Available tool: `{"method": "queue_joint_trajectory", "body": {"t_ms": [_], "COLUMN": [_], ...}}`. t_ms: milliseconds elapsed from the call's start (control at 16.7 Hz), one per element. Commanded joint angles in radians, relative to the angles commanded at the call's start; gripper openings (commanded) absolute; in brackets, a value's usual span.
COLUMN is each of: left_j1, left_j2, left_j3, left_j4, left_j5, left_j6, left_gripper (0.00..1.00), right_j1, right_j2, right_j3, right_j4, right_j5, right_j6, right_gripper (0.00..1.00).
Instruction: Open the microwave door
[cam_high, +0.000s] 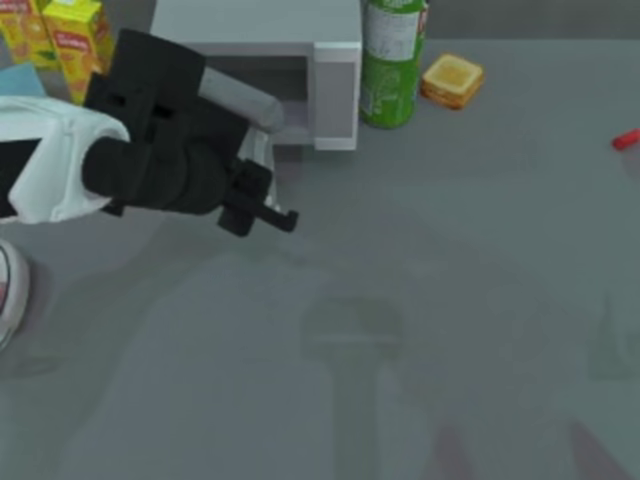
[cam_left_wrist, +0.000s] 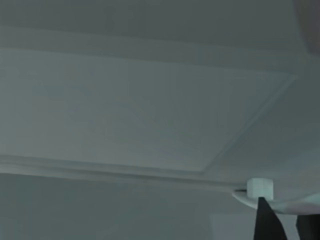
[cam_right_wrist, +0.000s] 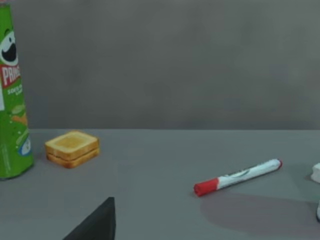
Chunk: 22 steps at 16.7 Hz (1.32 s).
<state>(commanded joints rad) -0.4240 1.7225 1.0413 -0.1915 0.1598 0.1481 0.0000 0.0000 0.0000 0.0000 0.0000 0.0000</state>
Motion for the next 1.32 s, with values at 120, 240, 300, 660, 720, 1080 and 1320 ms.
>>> {"method": "queue_joint_trajectory", "body": {"t_ms": [120, 240, 300, 660, 720, 1080, 1320], "left_j1": [0.0, 0.0, -0.008, 0.021, 0.022, 0.022, 0.022], "left_j2": [0.0, 0.0, 0.0, -0.014, -0.014, -0.014, -0.014], "left_j3": [0.0, 0.0, 0.0, -0.014, -0.015, -0.015, -0.015], "left_j4": [0.0, 0.0, -0.001, -0.008, -0.009, -0.009, -0.009], "left_j5": [0.0, 0.0, 0.008, 0.039, 0.041, 0.041, 0.041], "left_j6": [0.0, 0.0, -0.006, 0.046, 0.05, 0.05, 0.05], "left_gripper": [0.0, 0.0, 0.0, 0.0, 0.0, 0.0, 0.0], "right_j1": [0.0, 0.0, 0.0, 0.0, 0.0, 0.0, 0.0], "right_j2": [0.0, 0.0, 0.0, 0.0, 0.0, 0.0, 0.0], "right_j3": [0.0, 0.0, 0.0, 0.0, 0.0, 0.0, 0.0], "right_j4": [0.0, 0.0, 0.0, 0.0, 0.0, 0.0, 0.0], "right_j5": [0.0, 0.0, 0.0, 0.0, 0.0, 0.0, 0.0], "right_j6": [0.0, 0.0, 0.0, 0.0, 0.0, 0.0, 0.0], "right_gripper": [1.0, 1.0, 1.0, 1.0, 1.0, 1.0, 1.0]}}
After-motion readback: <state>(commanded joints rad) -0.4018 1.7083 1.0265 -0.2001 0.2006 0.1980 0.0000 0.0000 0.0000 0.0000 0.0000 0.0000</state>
